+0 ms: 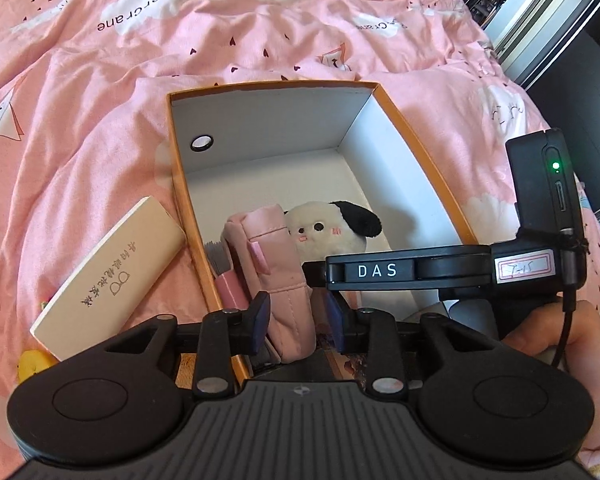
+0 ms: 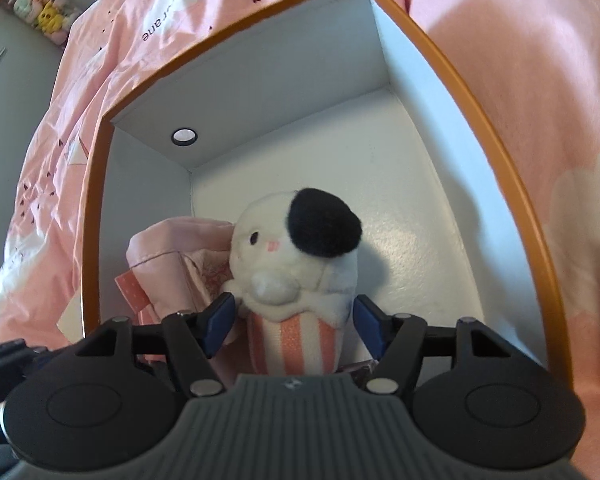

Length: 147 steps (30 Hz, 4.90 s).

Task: Organize objects
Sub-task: 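Open both tools to release the pouch and plush dog, then lift out, then grasp the brown bear keychain plush beside the shoebox with the right tool, then carry the bear plush into the shoebox with the right tool while the left tool grasps the yellow tape measure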

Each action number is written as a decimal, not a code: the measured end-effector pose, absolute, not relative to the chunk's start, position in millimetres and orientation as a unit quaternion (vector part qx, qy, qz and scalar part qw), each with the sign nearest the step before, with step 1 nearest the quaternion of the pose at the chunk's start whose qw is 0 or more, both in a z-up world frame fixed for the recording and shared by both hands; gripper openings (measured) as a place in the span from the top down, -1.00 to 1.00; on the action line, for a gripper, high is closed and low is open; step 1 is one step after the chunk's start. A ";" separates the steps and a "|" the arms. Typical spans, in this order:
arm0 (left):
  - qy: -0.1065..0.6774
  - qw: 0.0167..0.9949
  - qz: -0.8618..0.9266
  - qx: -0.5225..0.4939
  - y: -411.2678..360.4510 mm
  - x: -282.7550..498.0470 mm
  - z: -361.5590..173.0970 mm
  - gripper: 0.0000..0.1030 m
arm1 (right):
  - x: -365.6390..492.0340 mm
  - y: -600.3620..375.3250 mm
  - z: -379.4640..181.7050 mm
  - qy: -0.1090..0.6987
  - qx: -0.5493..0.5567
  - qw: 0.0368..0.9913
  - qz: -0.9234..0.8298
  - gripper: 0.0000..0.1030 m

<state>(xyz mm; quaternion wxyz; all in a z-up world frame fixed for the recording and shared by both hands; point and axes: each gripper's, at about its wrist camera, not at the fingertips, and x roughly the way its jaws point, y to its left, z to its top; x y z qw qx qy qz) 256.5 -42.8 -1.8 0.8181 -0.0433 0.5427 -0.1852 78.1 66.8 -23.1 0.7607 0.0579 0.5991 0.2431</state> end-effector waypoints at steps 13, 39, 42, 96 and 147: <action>0.498 0.844 -0.180 -0.081 2.5 226.5 37.2 0.20 | 59.1 72.5 0.7 0.549 -0.019 0.793 0.263 -0.31; 0.448 0.885 -0.079 0.100 114.4 137.1 53.8 -0.41 | -98.5 189.7 53.7 0.396 -0.309 0.728 0.466 -0.28; 0.451 0.883 -0.074 0.103 121.6 134.8 50.3 -0.43 | -103.1 202.3 45.7 0.413 -0.343 0.708 0.458 -0.28; 0.538 0.824 -0.153 0.089 147.4 171.0 -14.9 -0.41 | -106.3 267.7 6.0 0.409 -0.506 0.621 0.437 0.05; 0.606 0.790 -0.083 -0.033 154.1 246.0 -83.8 -0.34 | -21.6 117.4 142.2 0.456 -0.098 0.799 0.380 0.09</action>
